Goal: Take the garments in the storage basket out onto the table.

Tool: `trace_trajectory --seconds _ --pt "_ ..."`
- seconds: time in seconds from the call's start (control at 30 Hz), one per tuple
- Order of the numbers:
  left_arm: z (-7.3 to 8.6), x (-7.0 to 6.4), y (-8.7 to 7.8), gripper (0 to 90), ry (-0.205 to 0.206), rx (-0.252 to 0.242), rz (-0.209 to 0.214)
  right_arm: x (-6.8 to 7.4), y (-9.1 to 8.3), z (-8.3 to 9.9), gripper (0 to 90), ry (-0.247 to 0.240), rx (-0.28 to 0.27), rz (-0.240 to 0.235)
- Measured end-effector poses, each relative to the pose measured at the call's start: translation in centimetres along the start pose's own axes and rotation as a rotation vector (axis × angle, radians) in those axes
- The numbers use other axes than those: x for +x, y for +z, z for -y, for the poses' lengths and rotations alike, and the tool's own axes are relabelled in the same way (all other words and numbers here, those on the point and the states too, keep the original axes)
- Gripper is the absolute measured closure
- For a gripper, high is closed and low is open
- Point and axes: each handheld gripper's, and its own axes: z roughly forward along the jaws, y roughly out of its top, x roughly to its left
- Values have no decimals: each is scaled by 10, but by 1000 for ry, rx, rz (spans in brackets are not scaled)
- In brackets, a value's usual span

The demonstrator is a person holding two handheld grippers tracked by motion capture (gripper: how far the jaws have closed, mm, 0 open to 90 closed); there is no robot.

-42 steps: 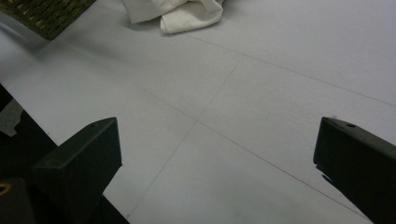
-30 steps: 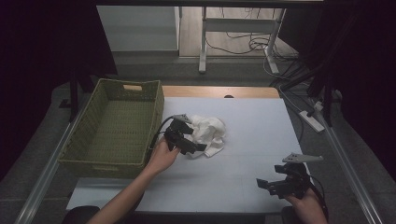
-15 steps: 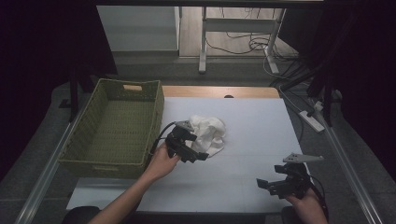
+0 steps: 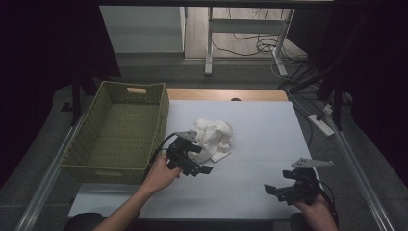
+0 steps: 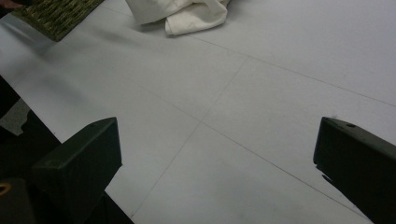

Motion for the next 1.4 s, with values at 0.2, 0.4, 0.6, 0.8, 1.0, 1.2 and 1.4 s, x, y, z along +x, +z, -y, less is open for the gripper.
trace_trajectory --seconds 0.2,0.4,0.6,0.8,1.0,1.2,1.4 --pt "6 -3 -7 13 -10 -25 8 0 0 0 12 0 0 -1" --pt "13 -8 -12 13 -14 -29 0 0 0 0 12 -1 1 -1" --pt "21 -10 -15 11 -40 -37 26 0 0 0 12 -2 -1 -1" --pt "28 -13 -17 9 -41 -35 47 0 0 0 12 -3 0 -2" --pt "35 -19 -20 9 -36 -28 65 0 0 0 12 -3 4 -3" --pt "44 -24 -27 9 -44 -37 79 0 1 0 12 -3 4 -2" --pt "52 -31 -36 9 -40 -41 68 0 1 0 12 -5 8 -3"
